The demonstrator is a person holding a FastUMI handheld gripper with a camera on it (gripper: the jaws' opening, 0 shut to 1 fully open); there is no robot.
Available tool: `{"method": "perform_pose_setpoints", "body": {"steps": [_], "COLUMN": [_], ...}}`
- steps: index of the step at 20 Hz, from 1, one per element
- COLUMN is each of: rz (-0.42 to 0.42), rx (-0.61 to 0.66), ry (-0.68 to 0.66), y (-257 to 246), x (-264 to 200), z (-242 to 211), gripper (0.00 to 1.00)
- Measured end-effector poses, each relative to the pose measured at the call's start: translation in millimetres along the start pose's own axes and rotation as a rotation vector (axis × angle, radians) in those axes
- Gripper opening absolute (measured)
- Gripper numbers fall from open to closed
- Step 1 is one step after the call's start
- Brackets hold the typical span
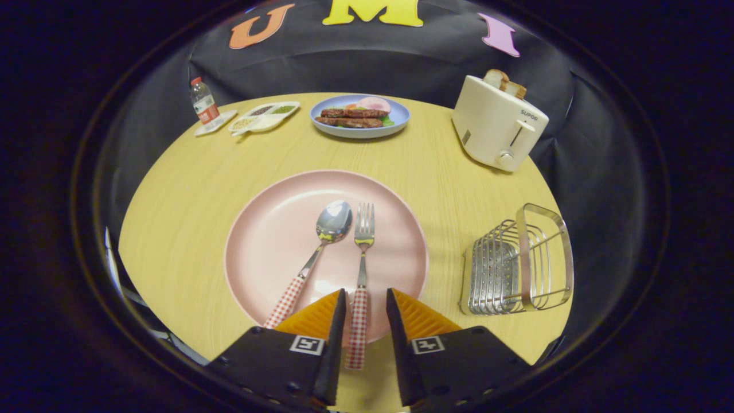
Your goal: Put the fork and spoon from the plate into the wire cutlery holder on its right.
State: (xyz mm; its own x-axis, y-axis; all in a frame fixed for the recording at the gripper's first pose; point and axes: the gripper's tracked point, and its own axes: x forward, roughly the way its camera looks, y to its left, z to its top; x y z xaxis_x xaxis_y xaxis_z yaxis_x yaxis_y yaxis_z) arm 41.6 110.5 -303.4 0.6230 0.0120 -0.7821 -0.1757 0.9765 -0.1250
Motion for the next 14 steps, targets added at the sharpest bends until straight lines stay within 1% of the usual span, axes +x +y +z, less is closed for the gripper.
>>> {"method": "perform_pose_setpoints", "body": {"steps": [2,3,5,6,9,12,13,14], "rz": [-0.007,-0.008,-0.017,-0.011,0.034,0.102,0.101,0.081], "rx": [0.001,0.005,0.01,0.026,0.096,0.142,0.135,0.125], "ry": [0.05,0.052,0.06,0.062,0.076,0.1,0.092,0.088], "y": [-0.7,-1.6,-6.6,-7.5,-11.4,-22.4,-35.6,-53.7], "x": [10.3,10.2,1.3,-7.2,-33.1,-80.7,-97.4,-111.8], "z": [-6.3,-3.7,-2.0,3.6,15.0,36.3,47.2,56.0], "gripper": [0.19,0.11,0.11,0.01,0.01,0.01,0.01,0.01]}}
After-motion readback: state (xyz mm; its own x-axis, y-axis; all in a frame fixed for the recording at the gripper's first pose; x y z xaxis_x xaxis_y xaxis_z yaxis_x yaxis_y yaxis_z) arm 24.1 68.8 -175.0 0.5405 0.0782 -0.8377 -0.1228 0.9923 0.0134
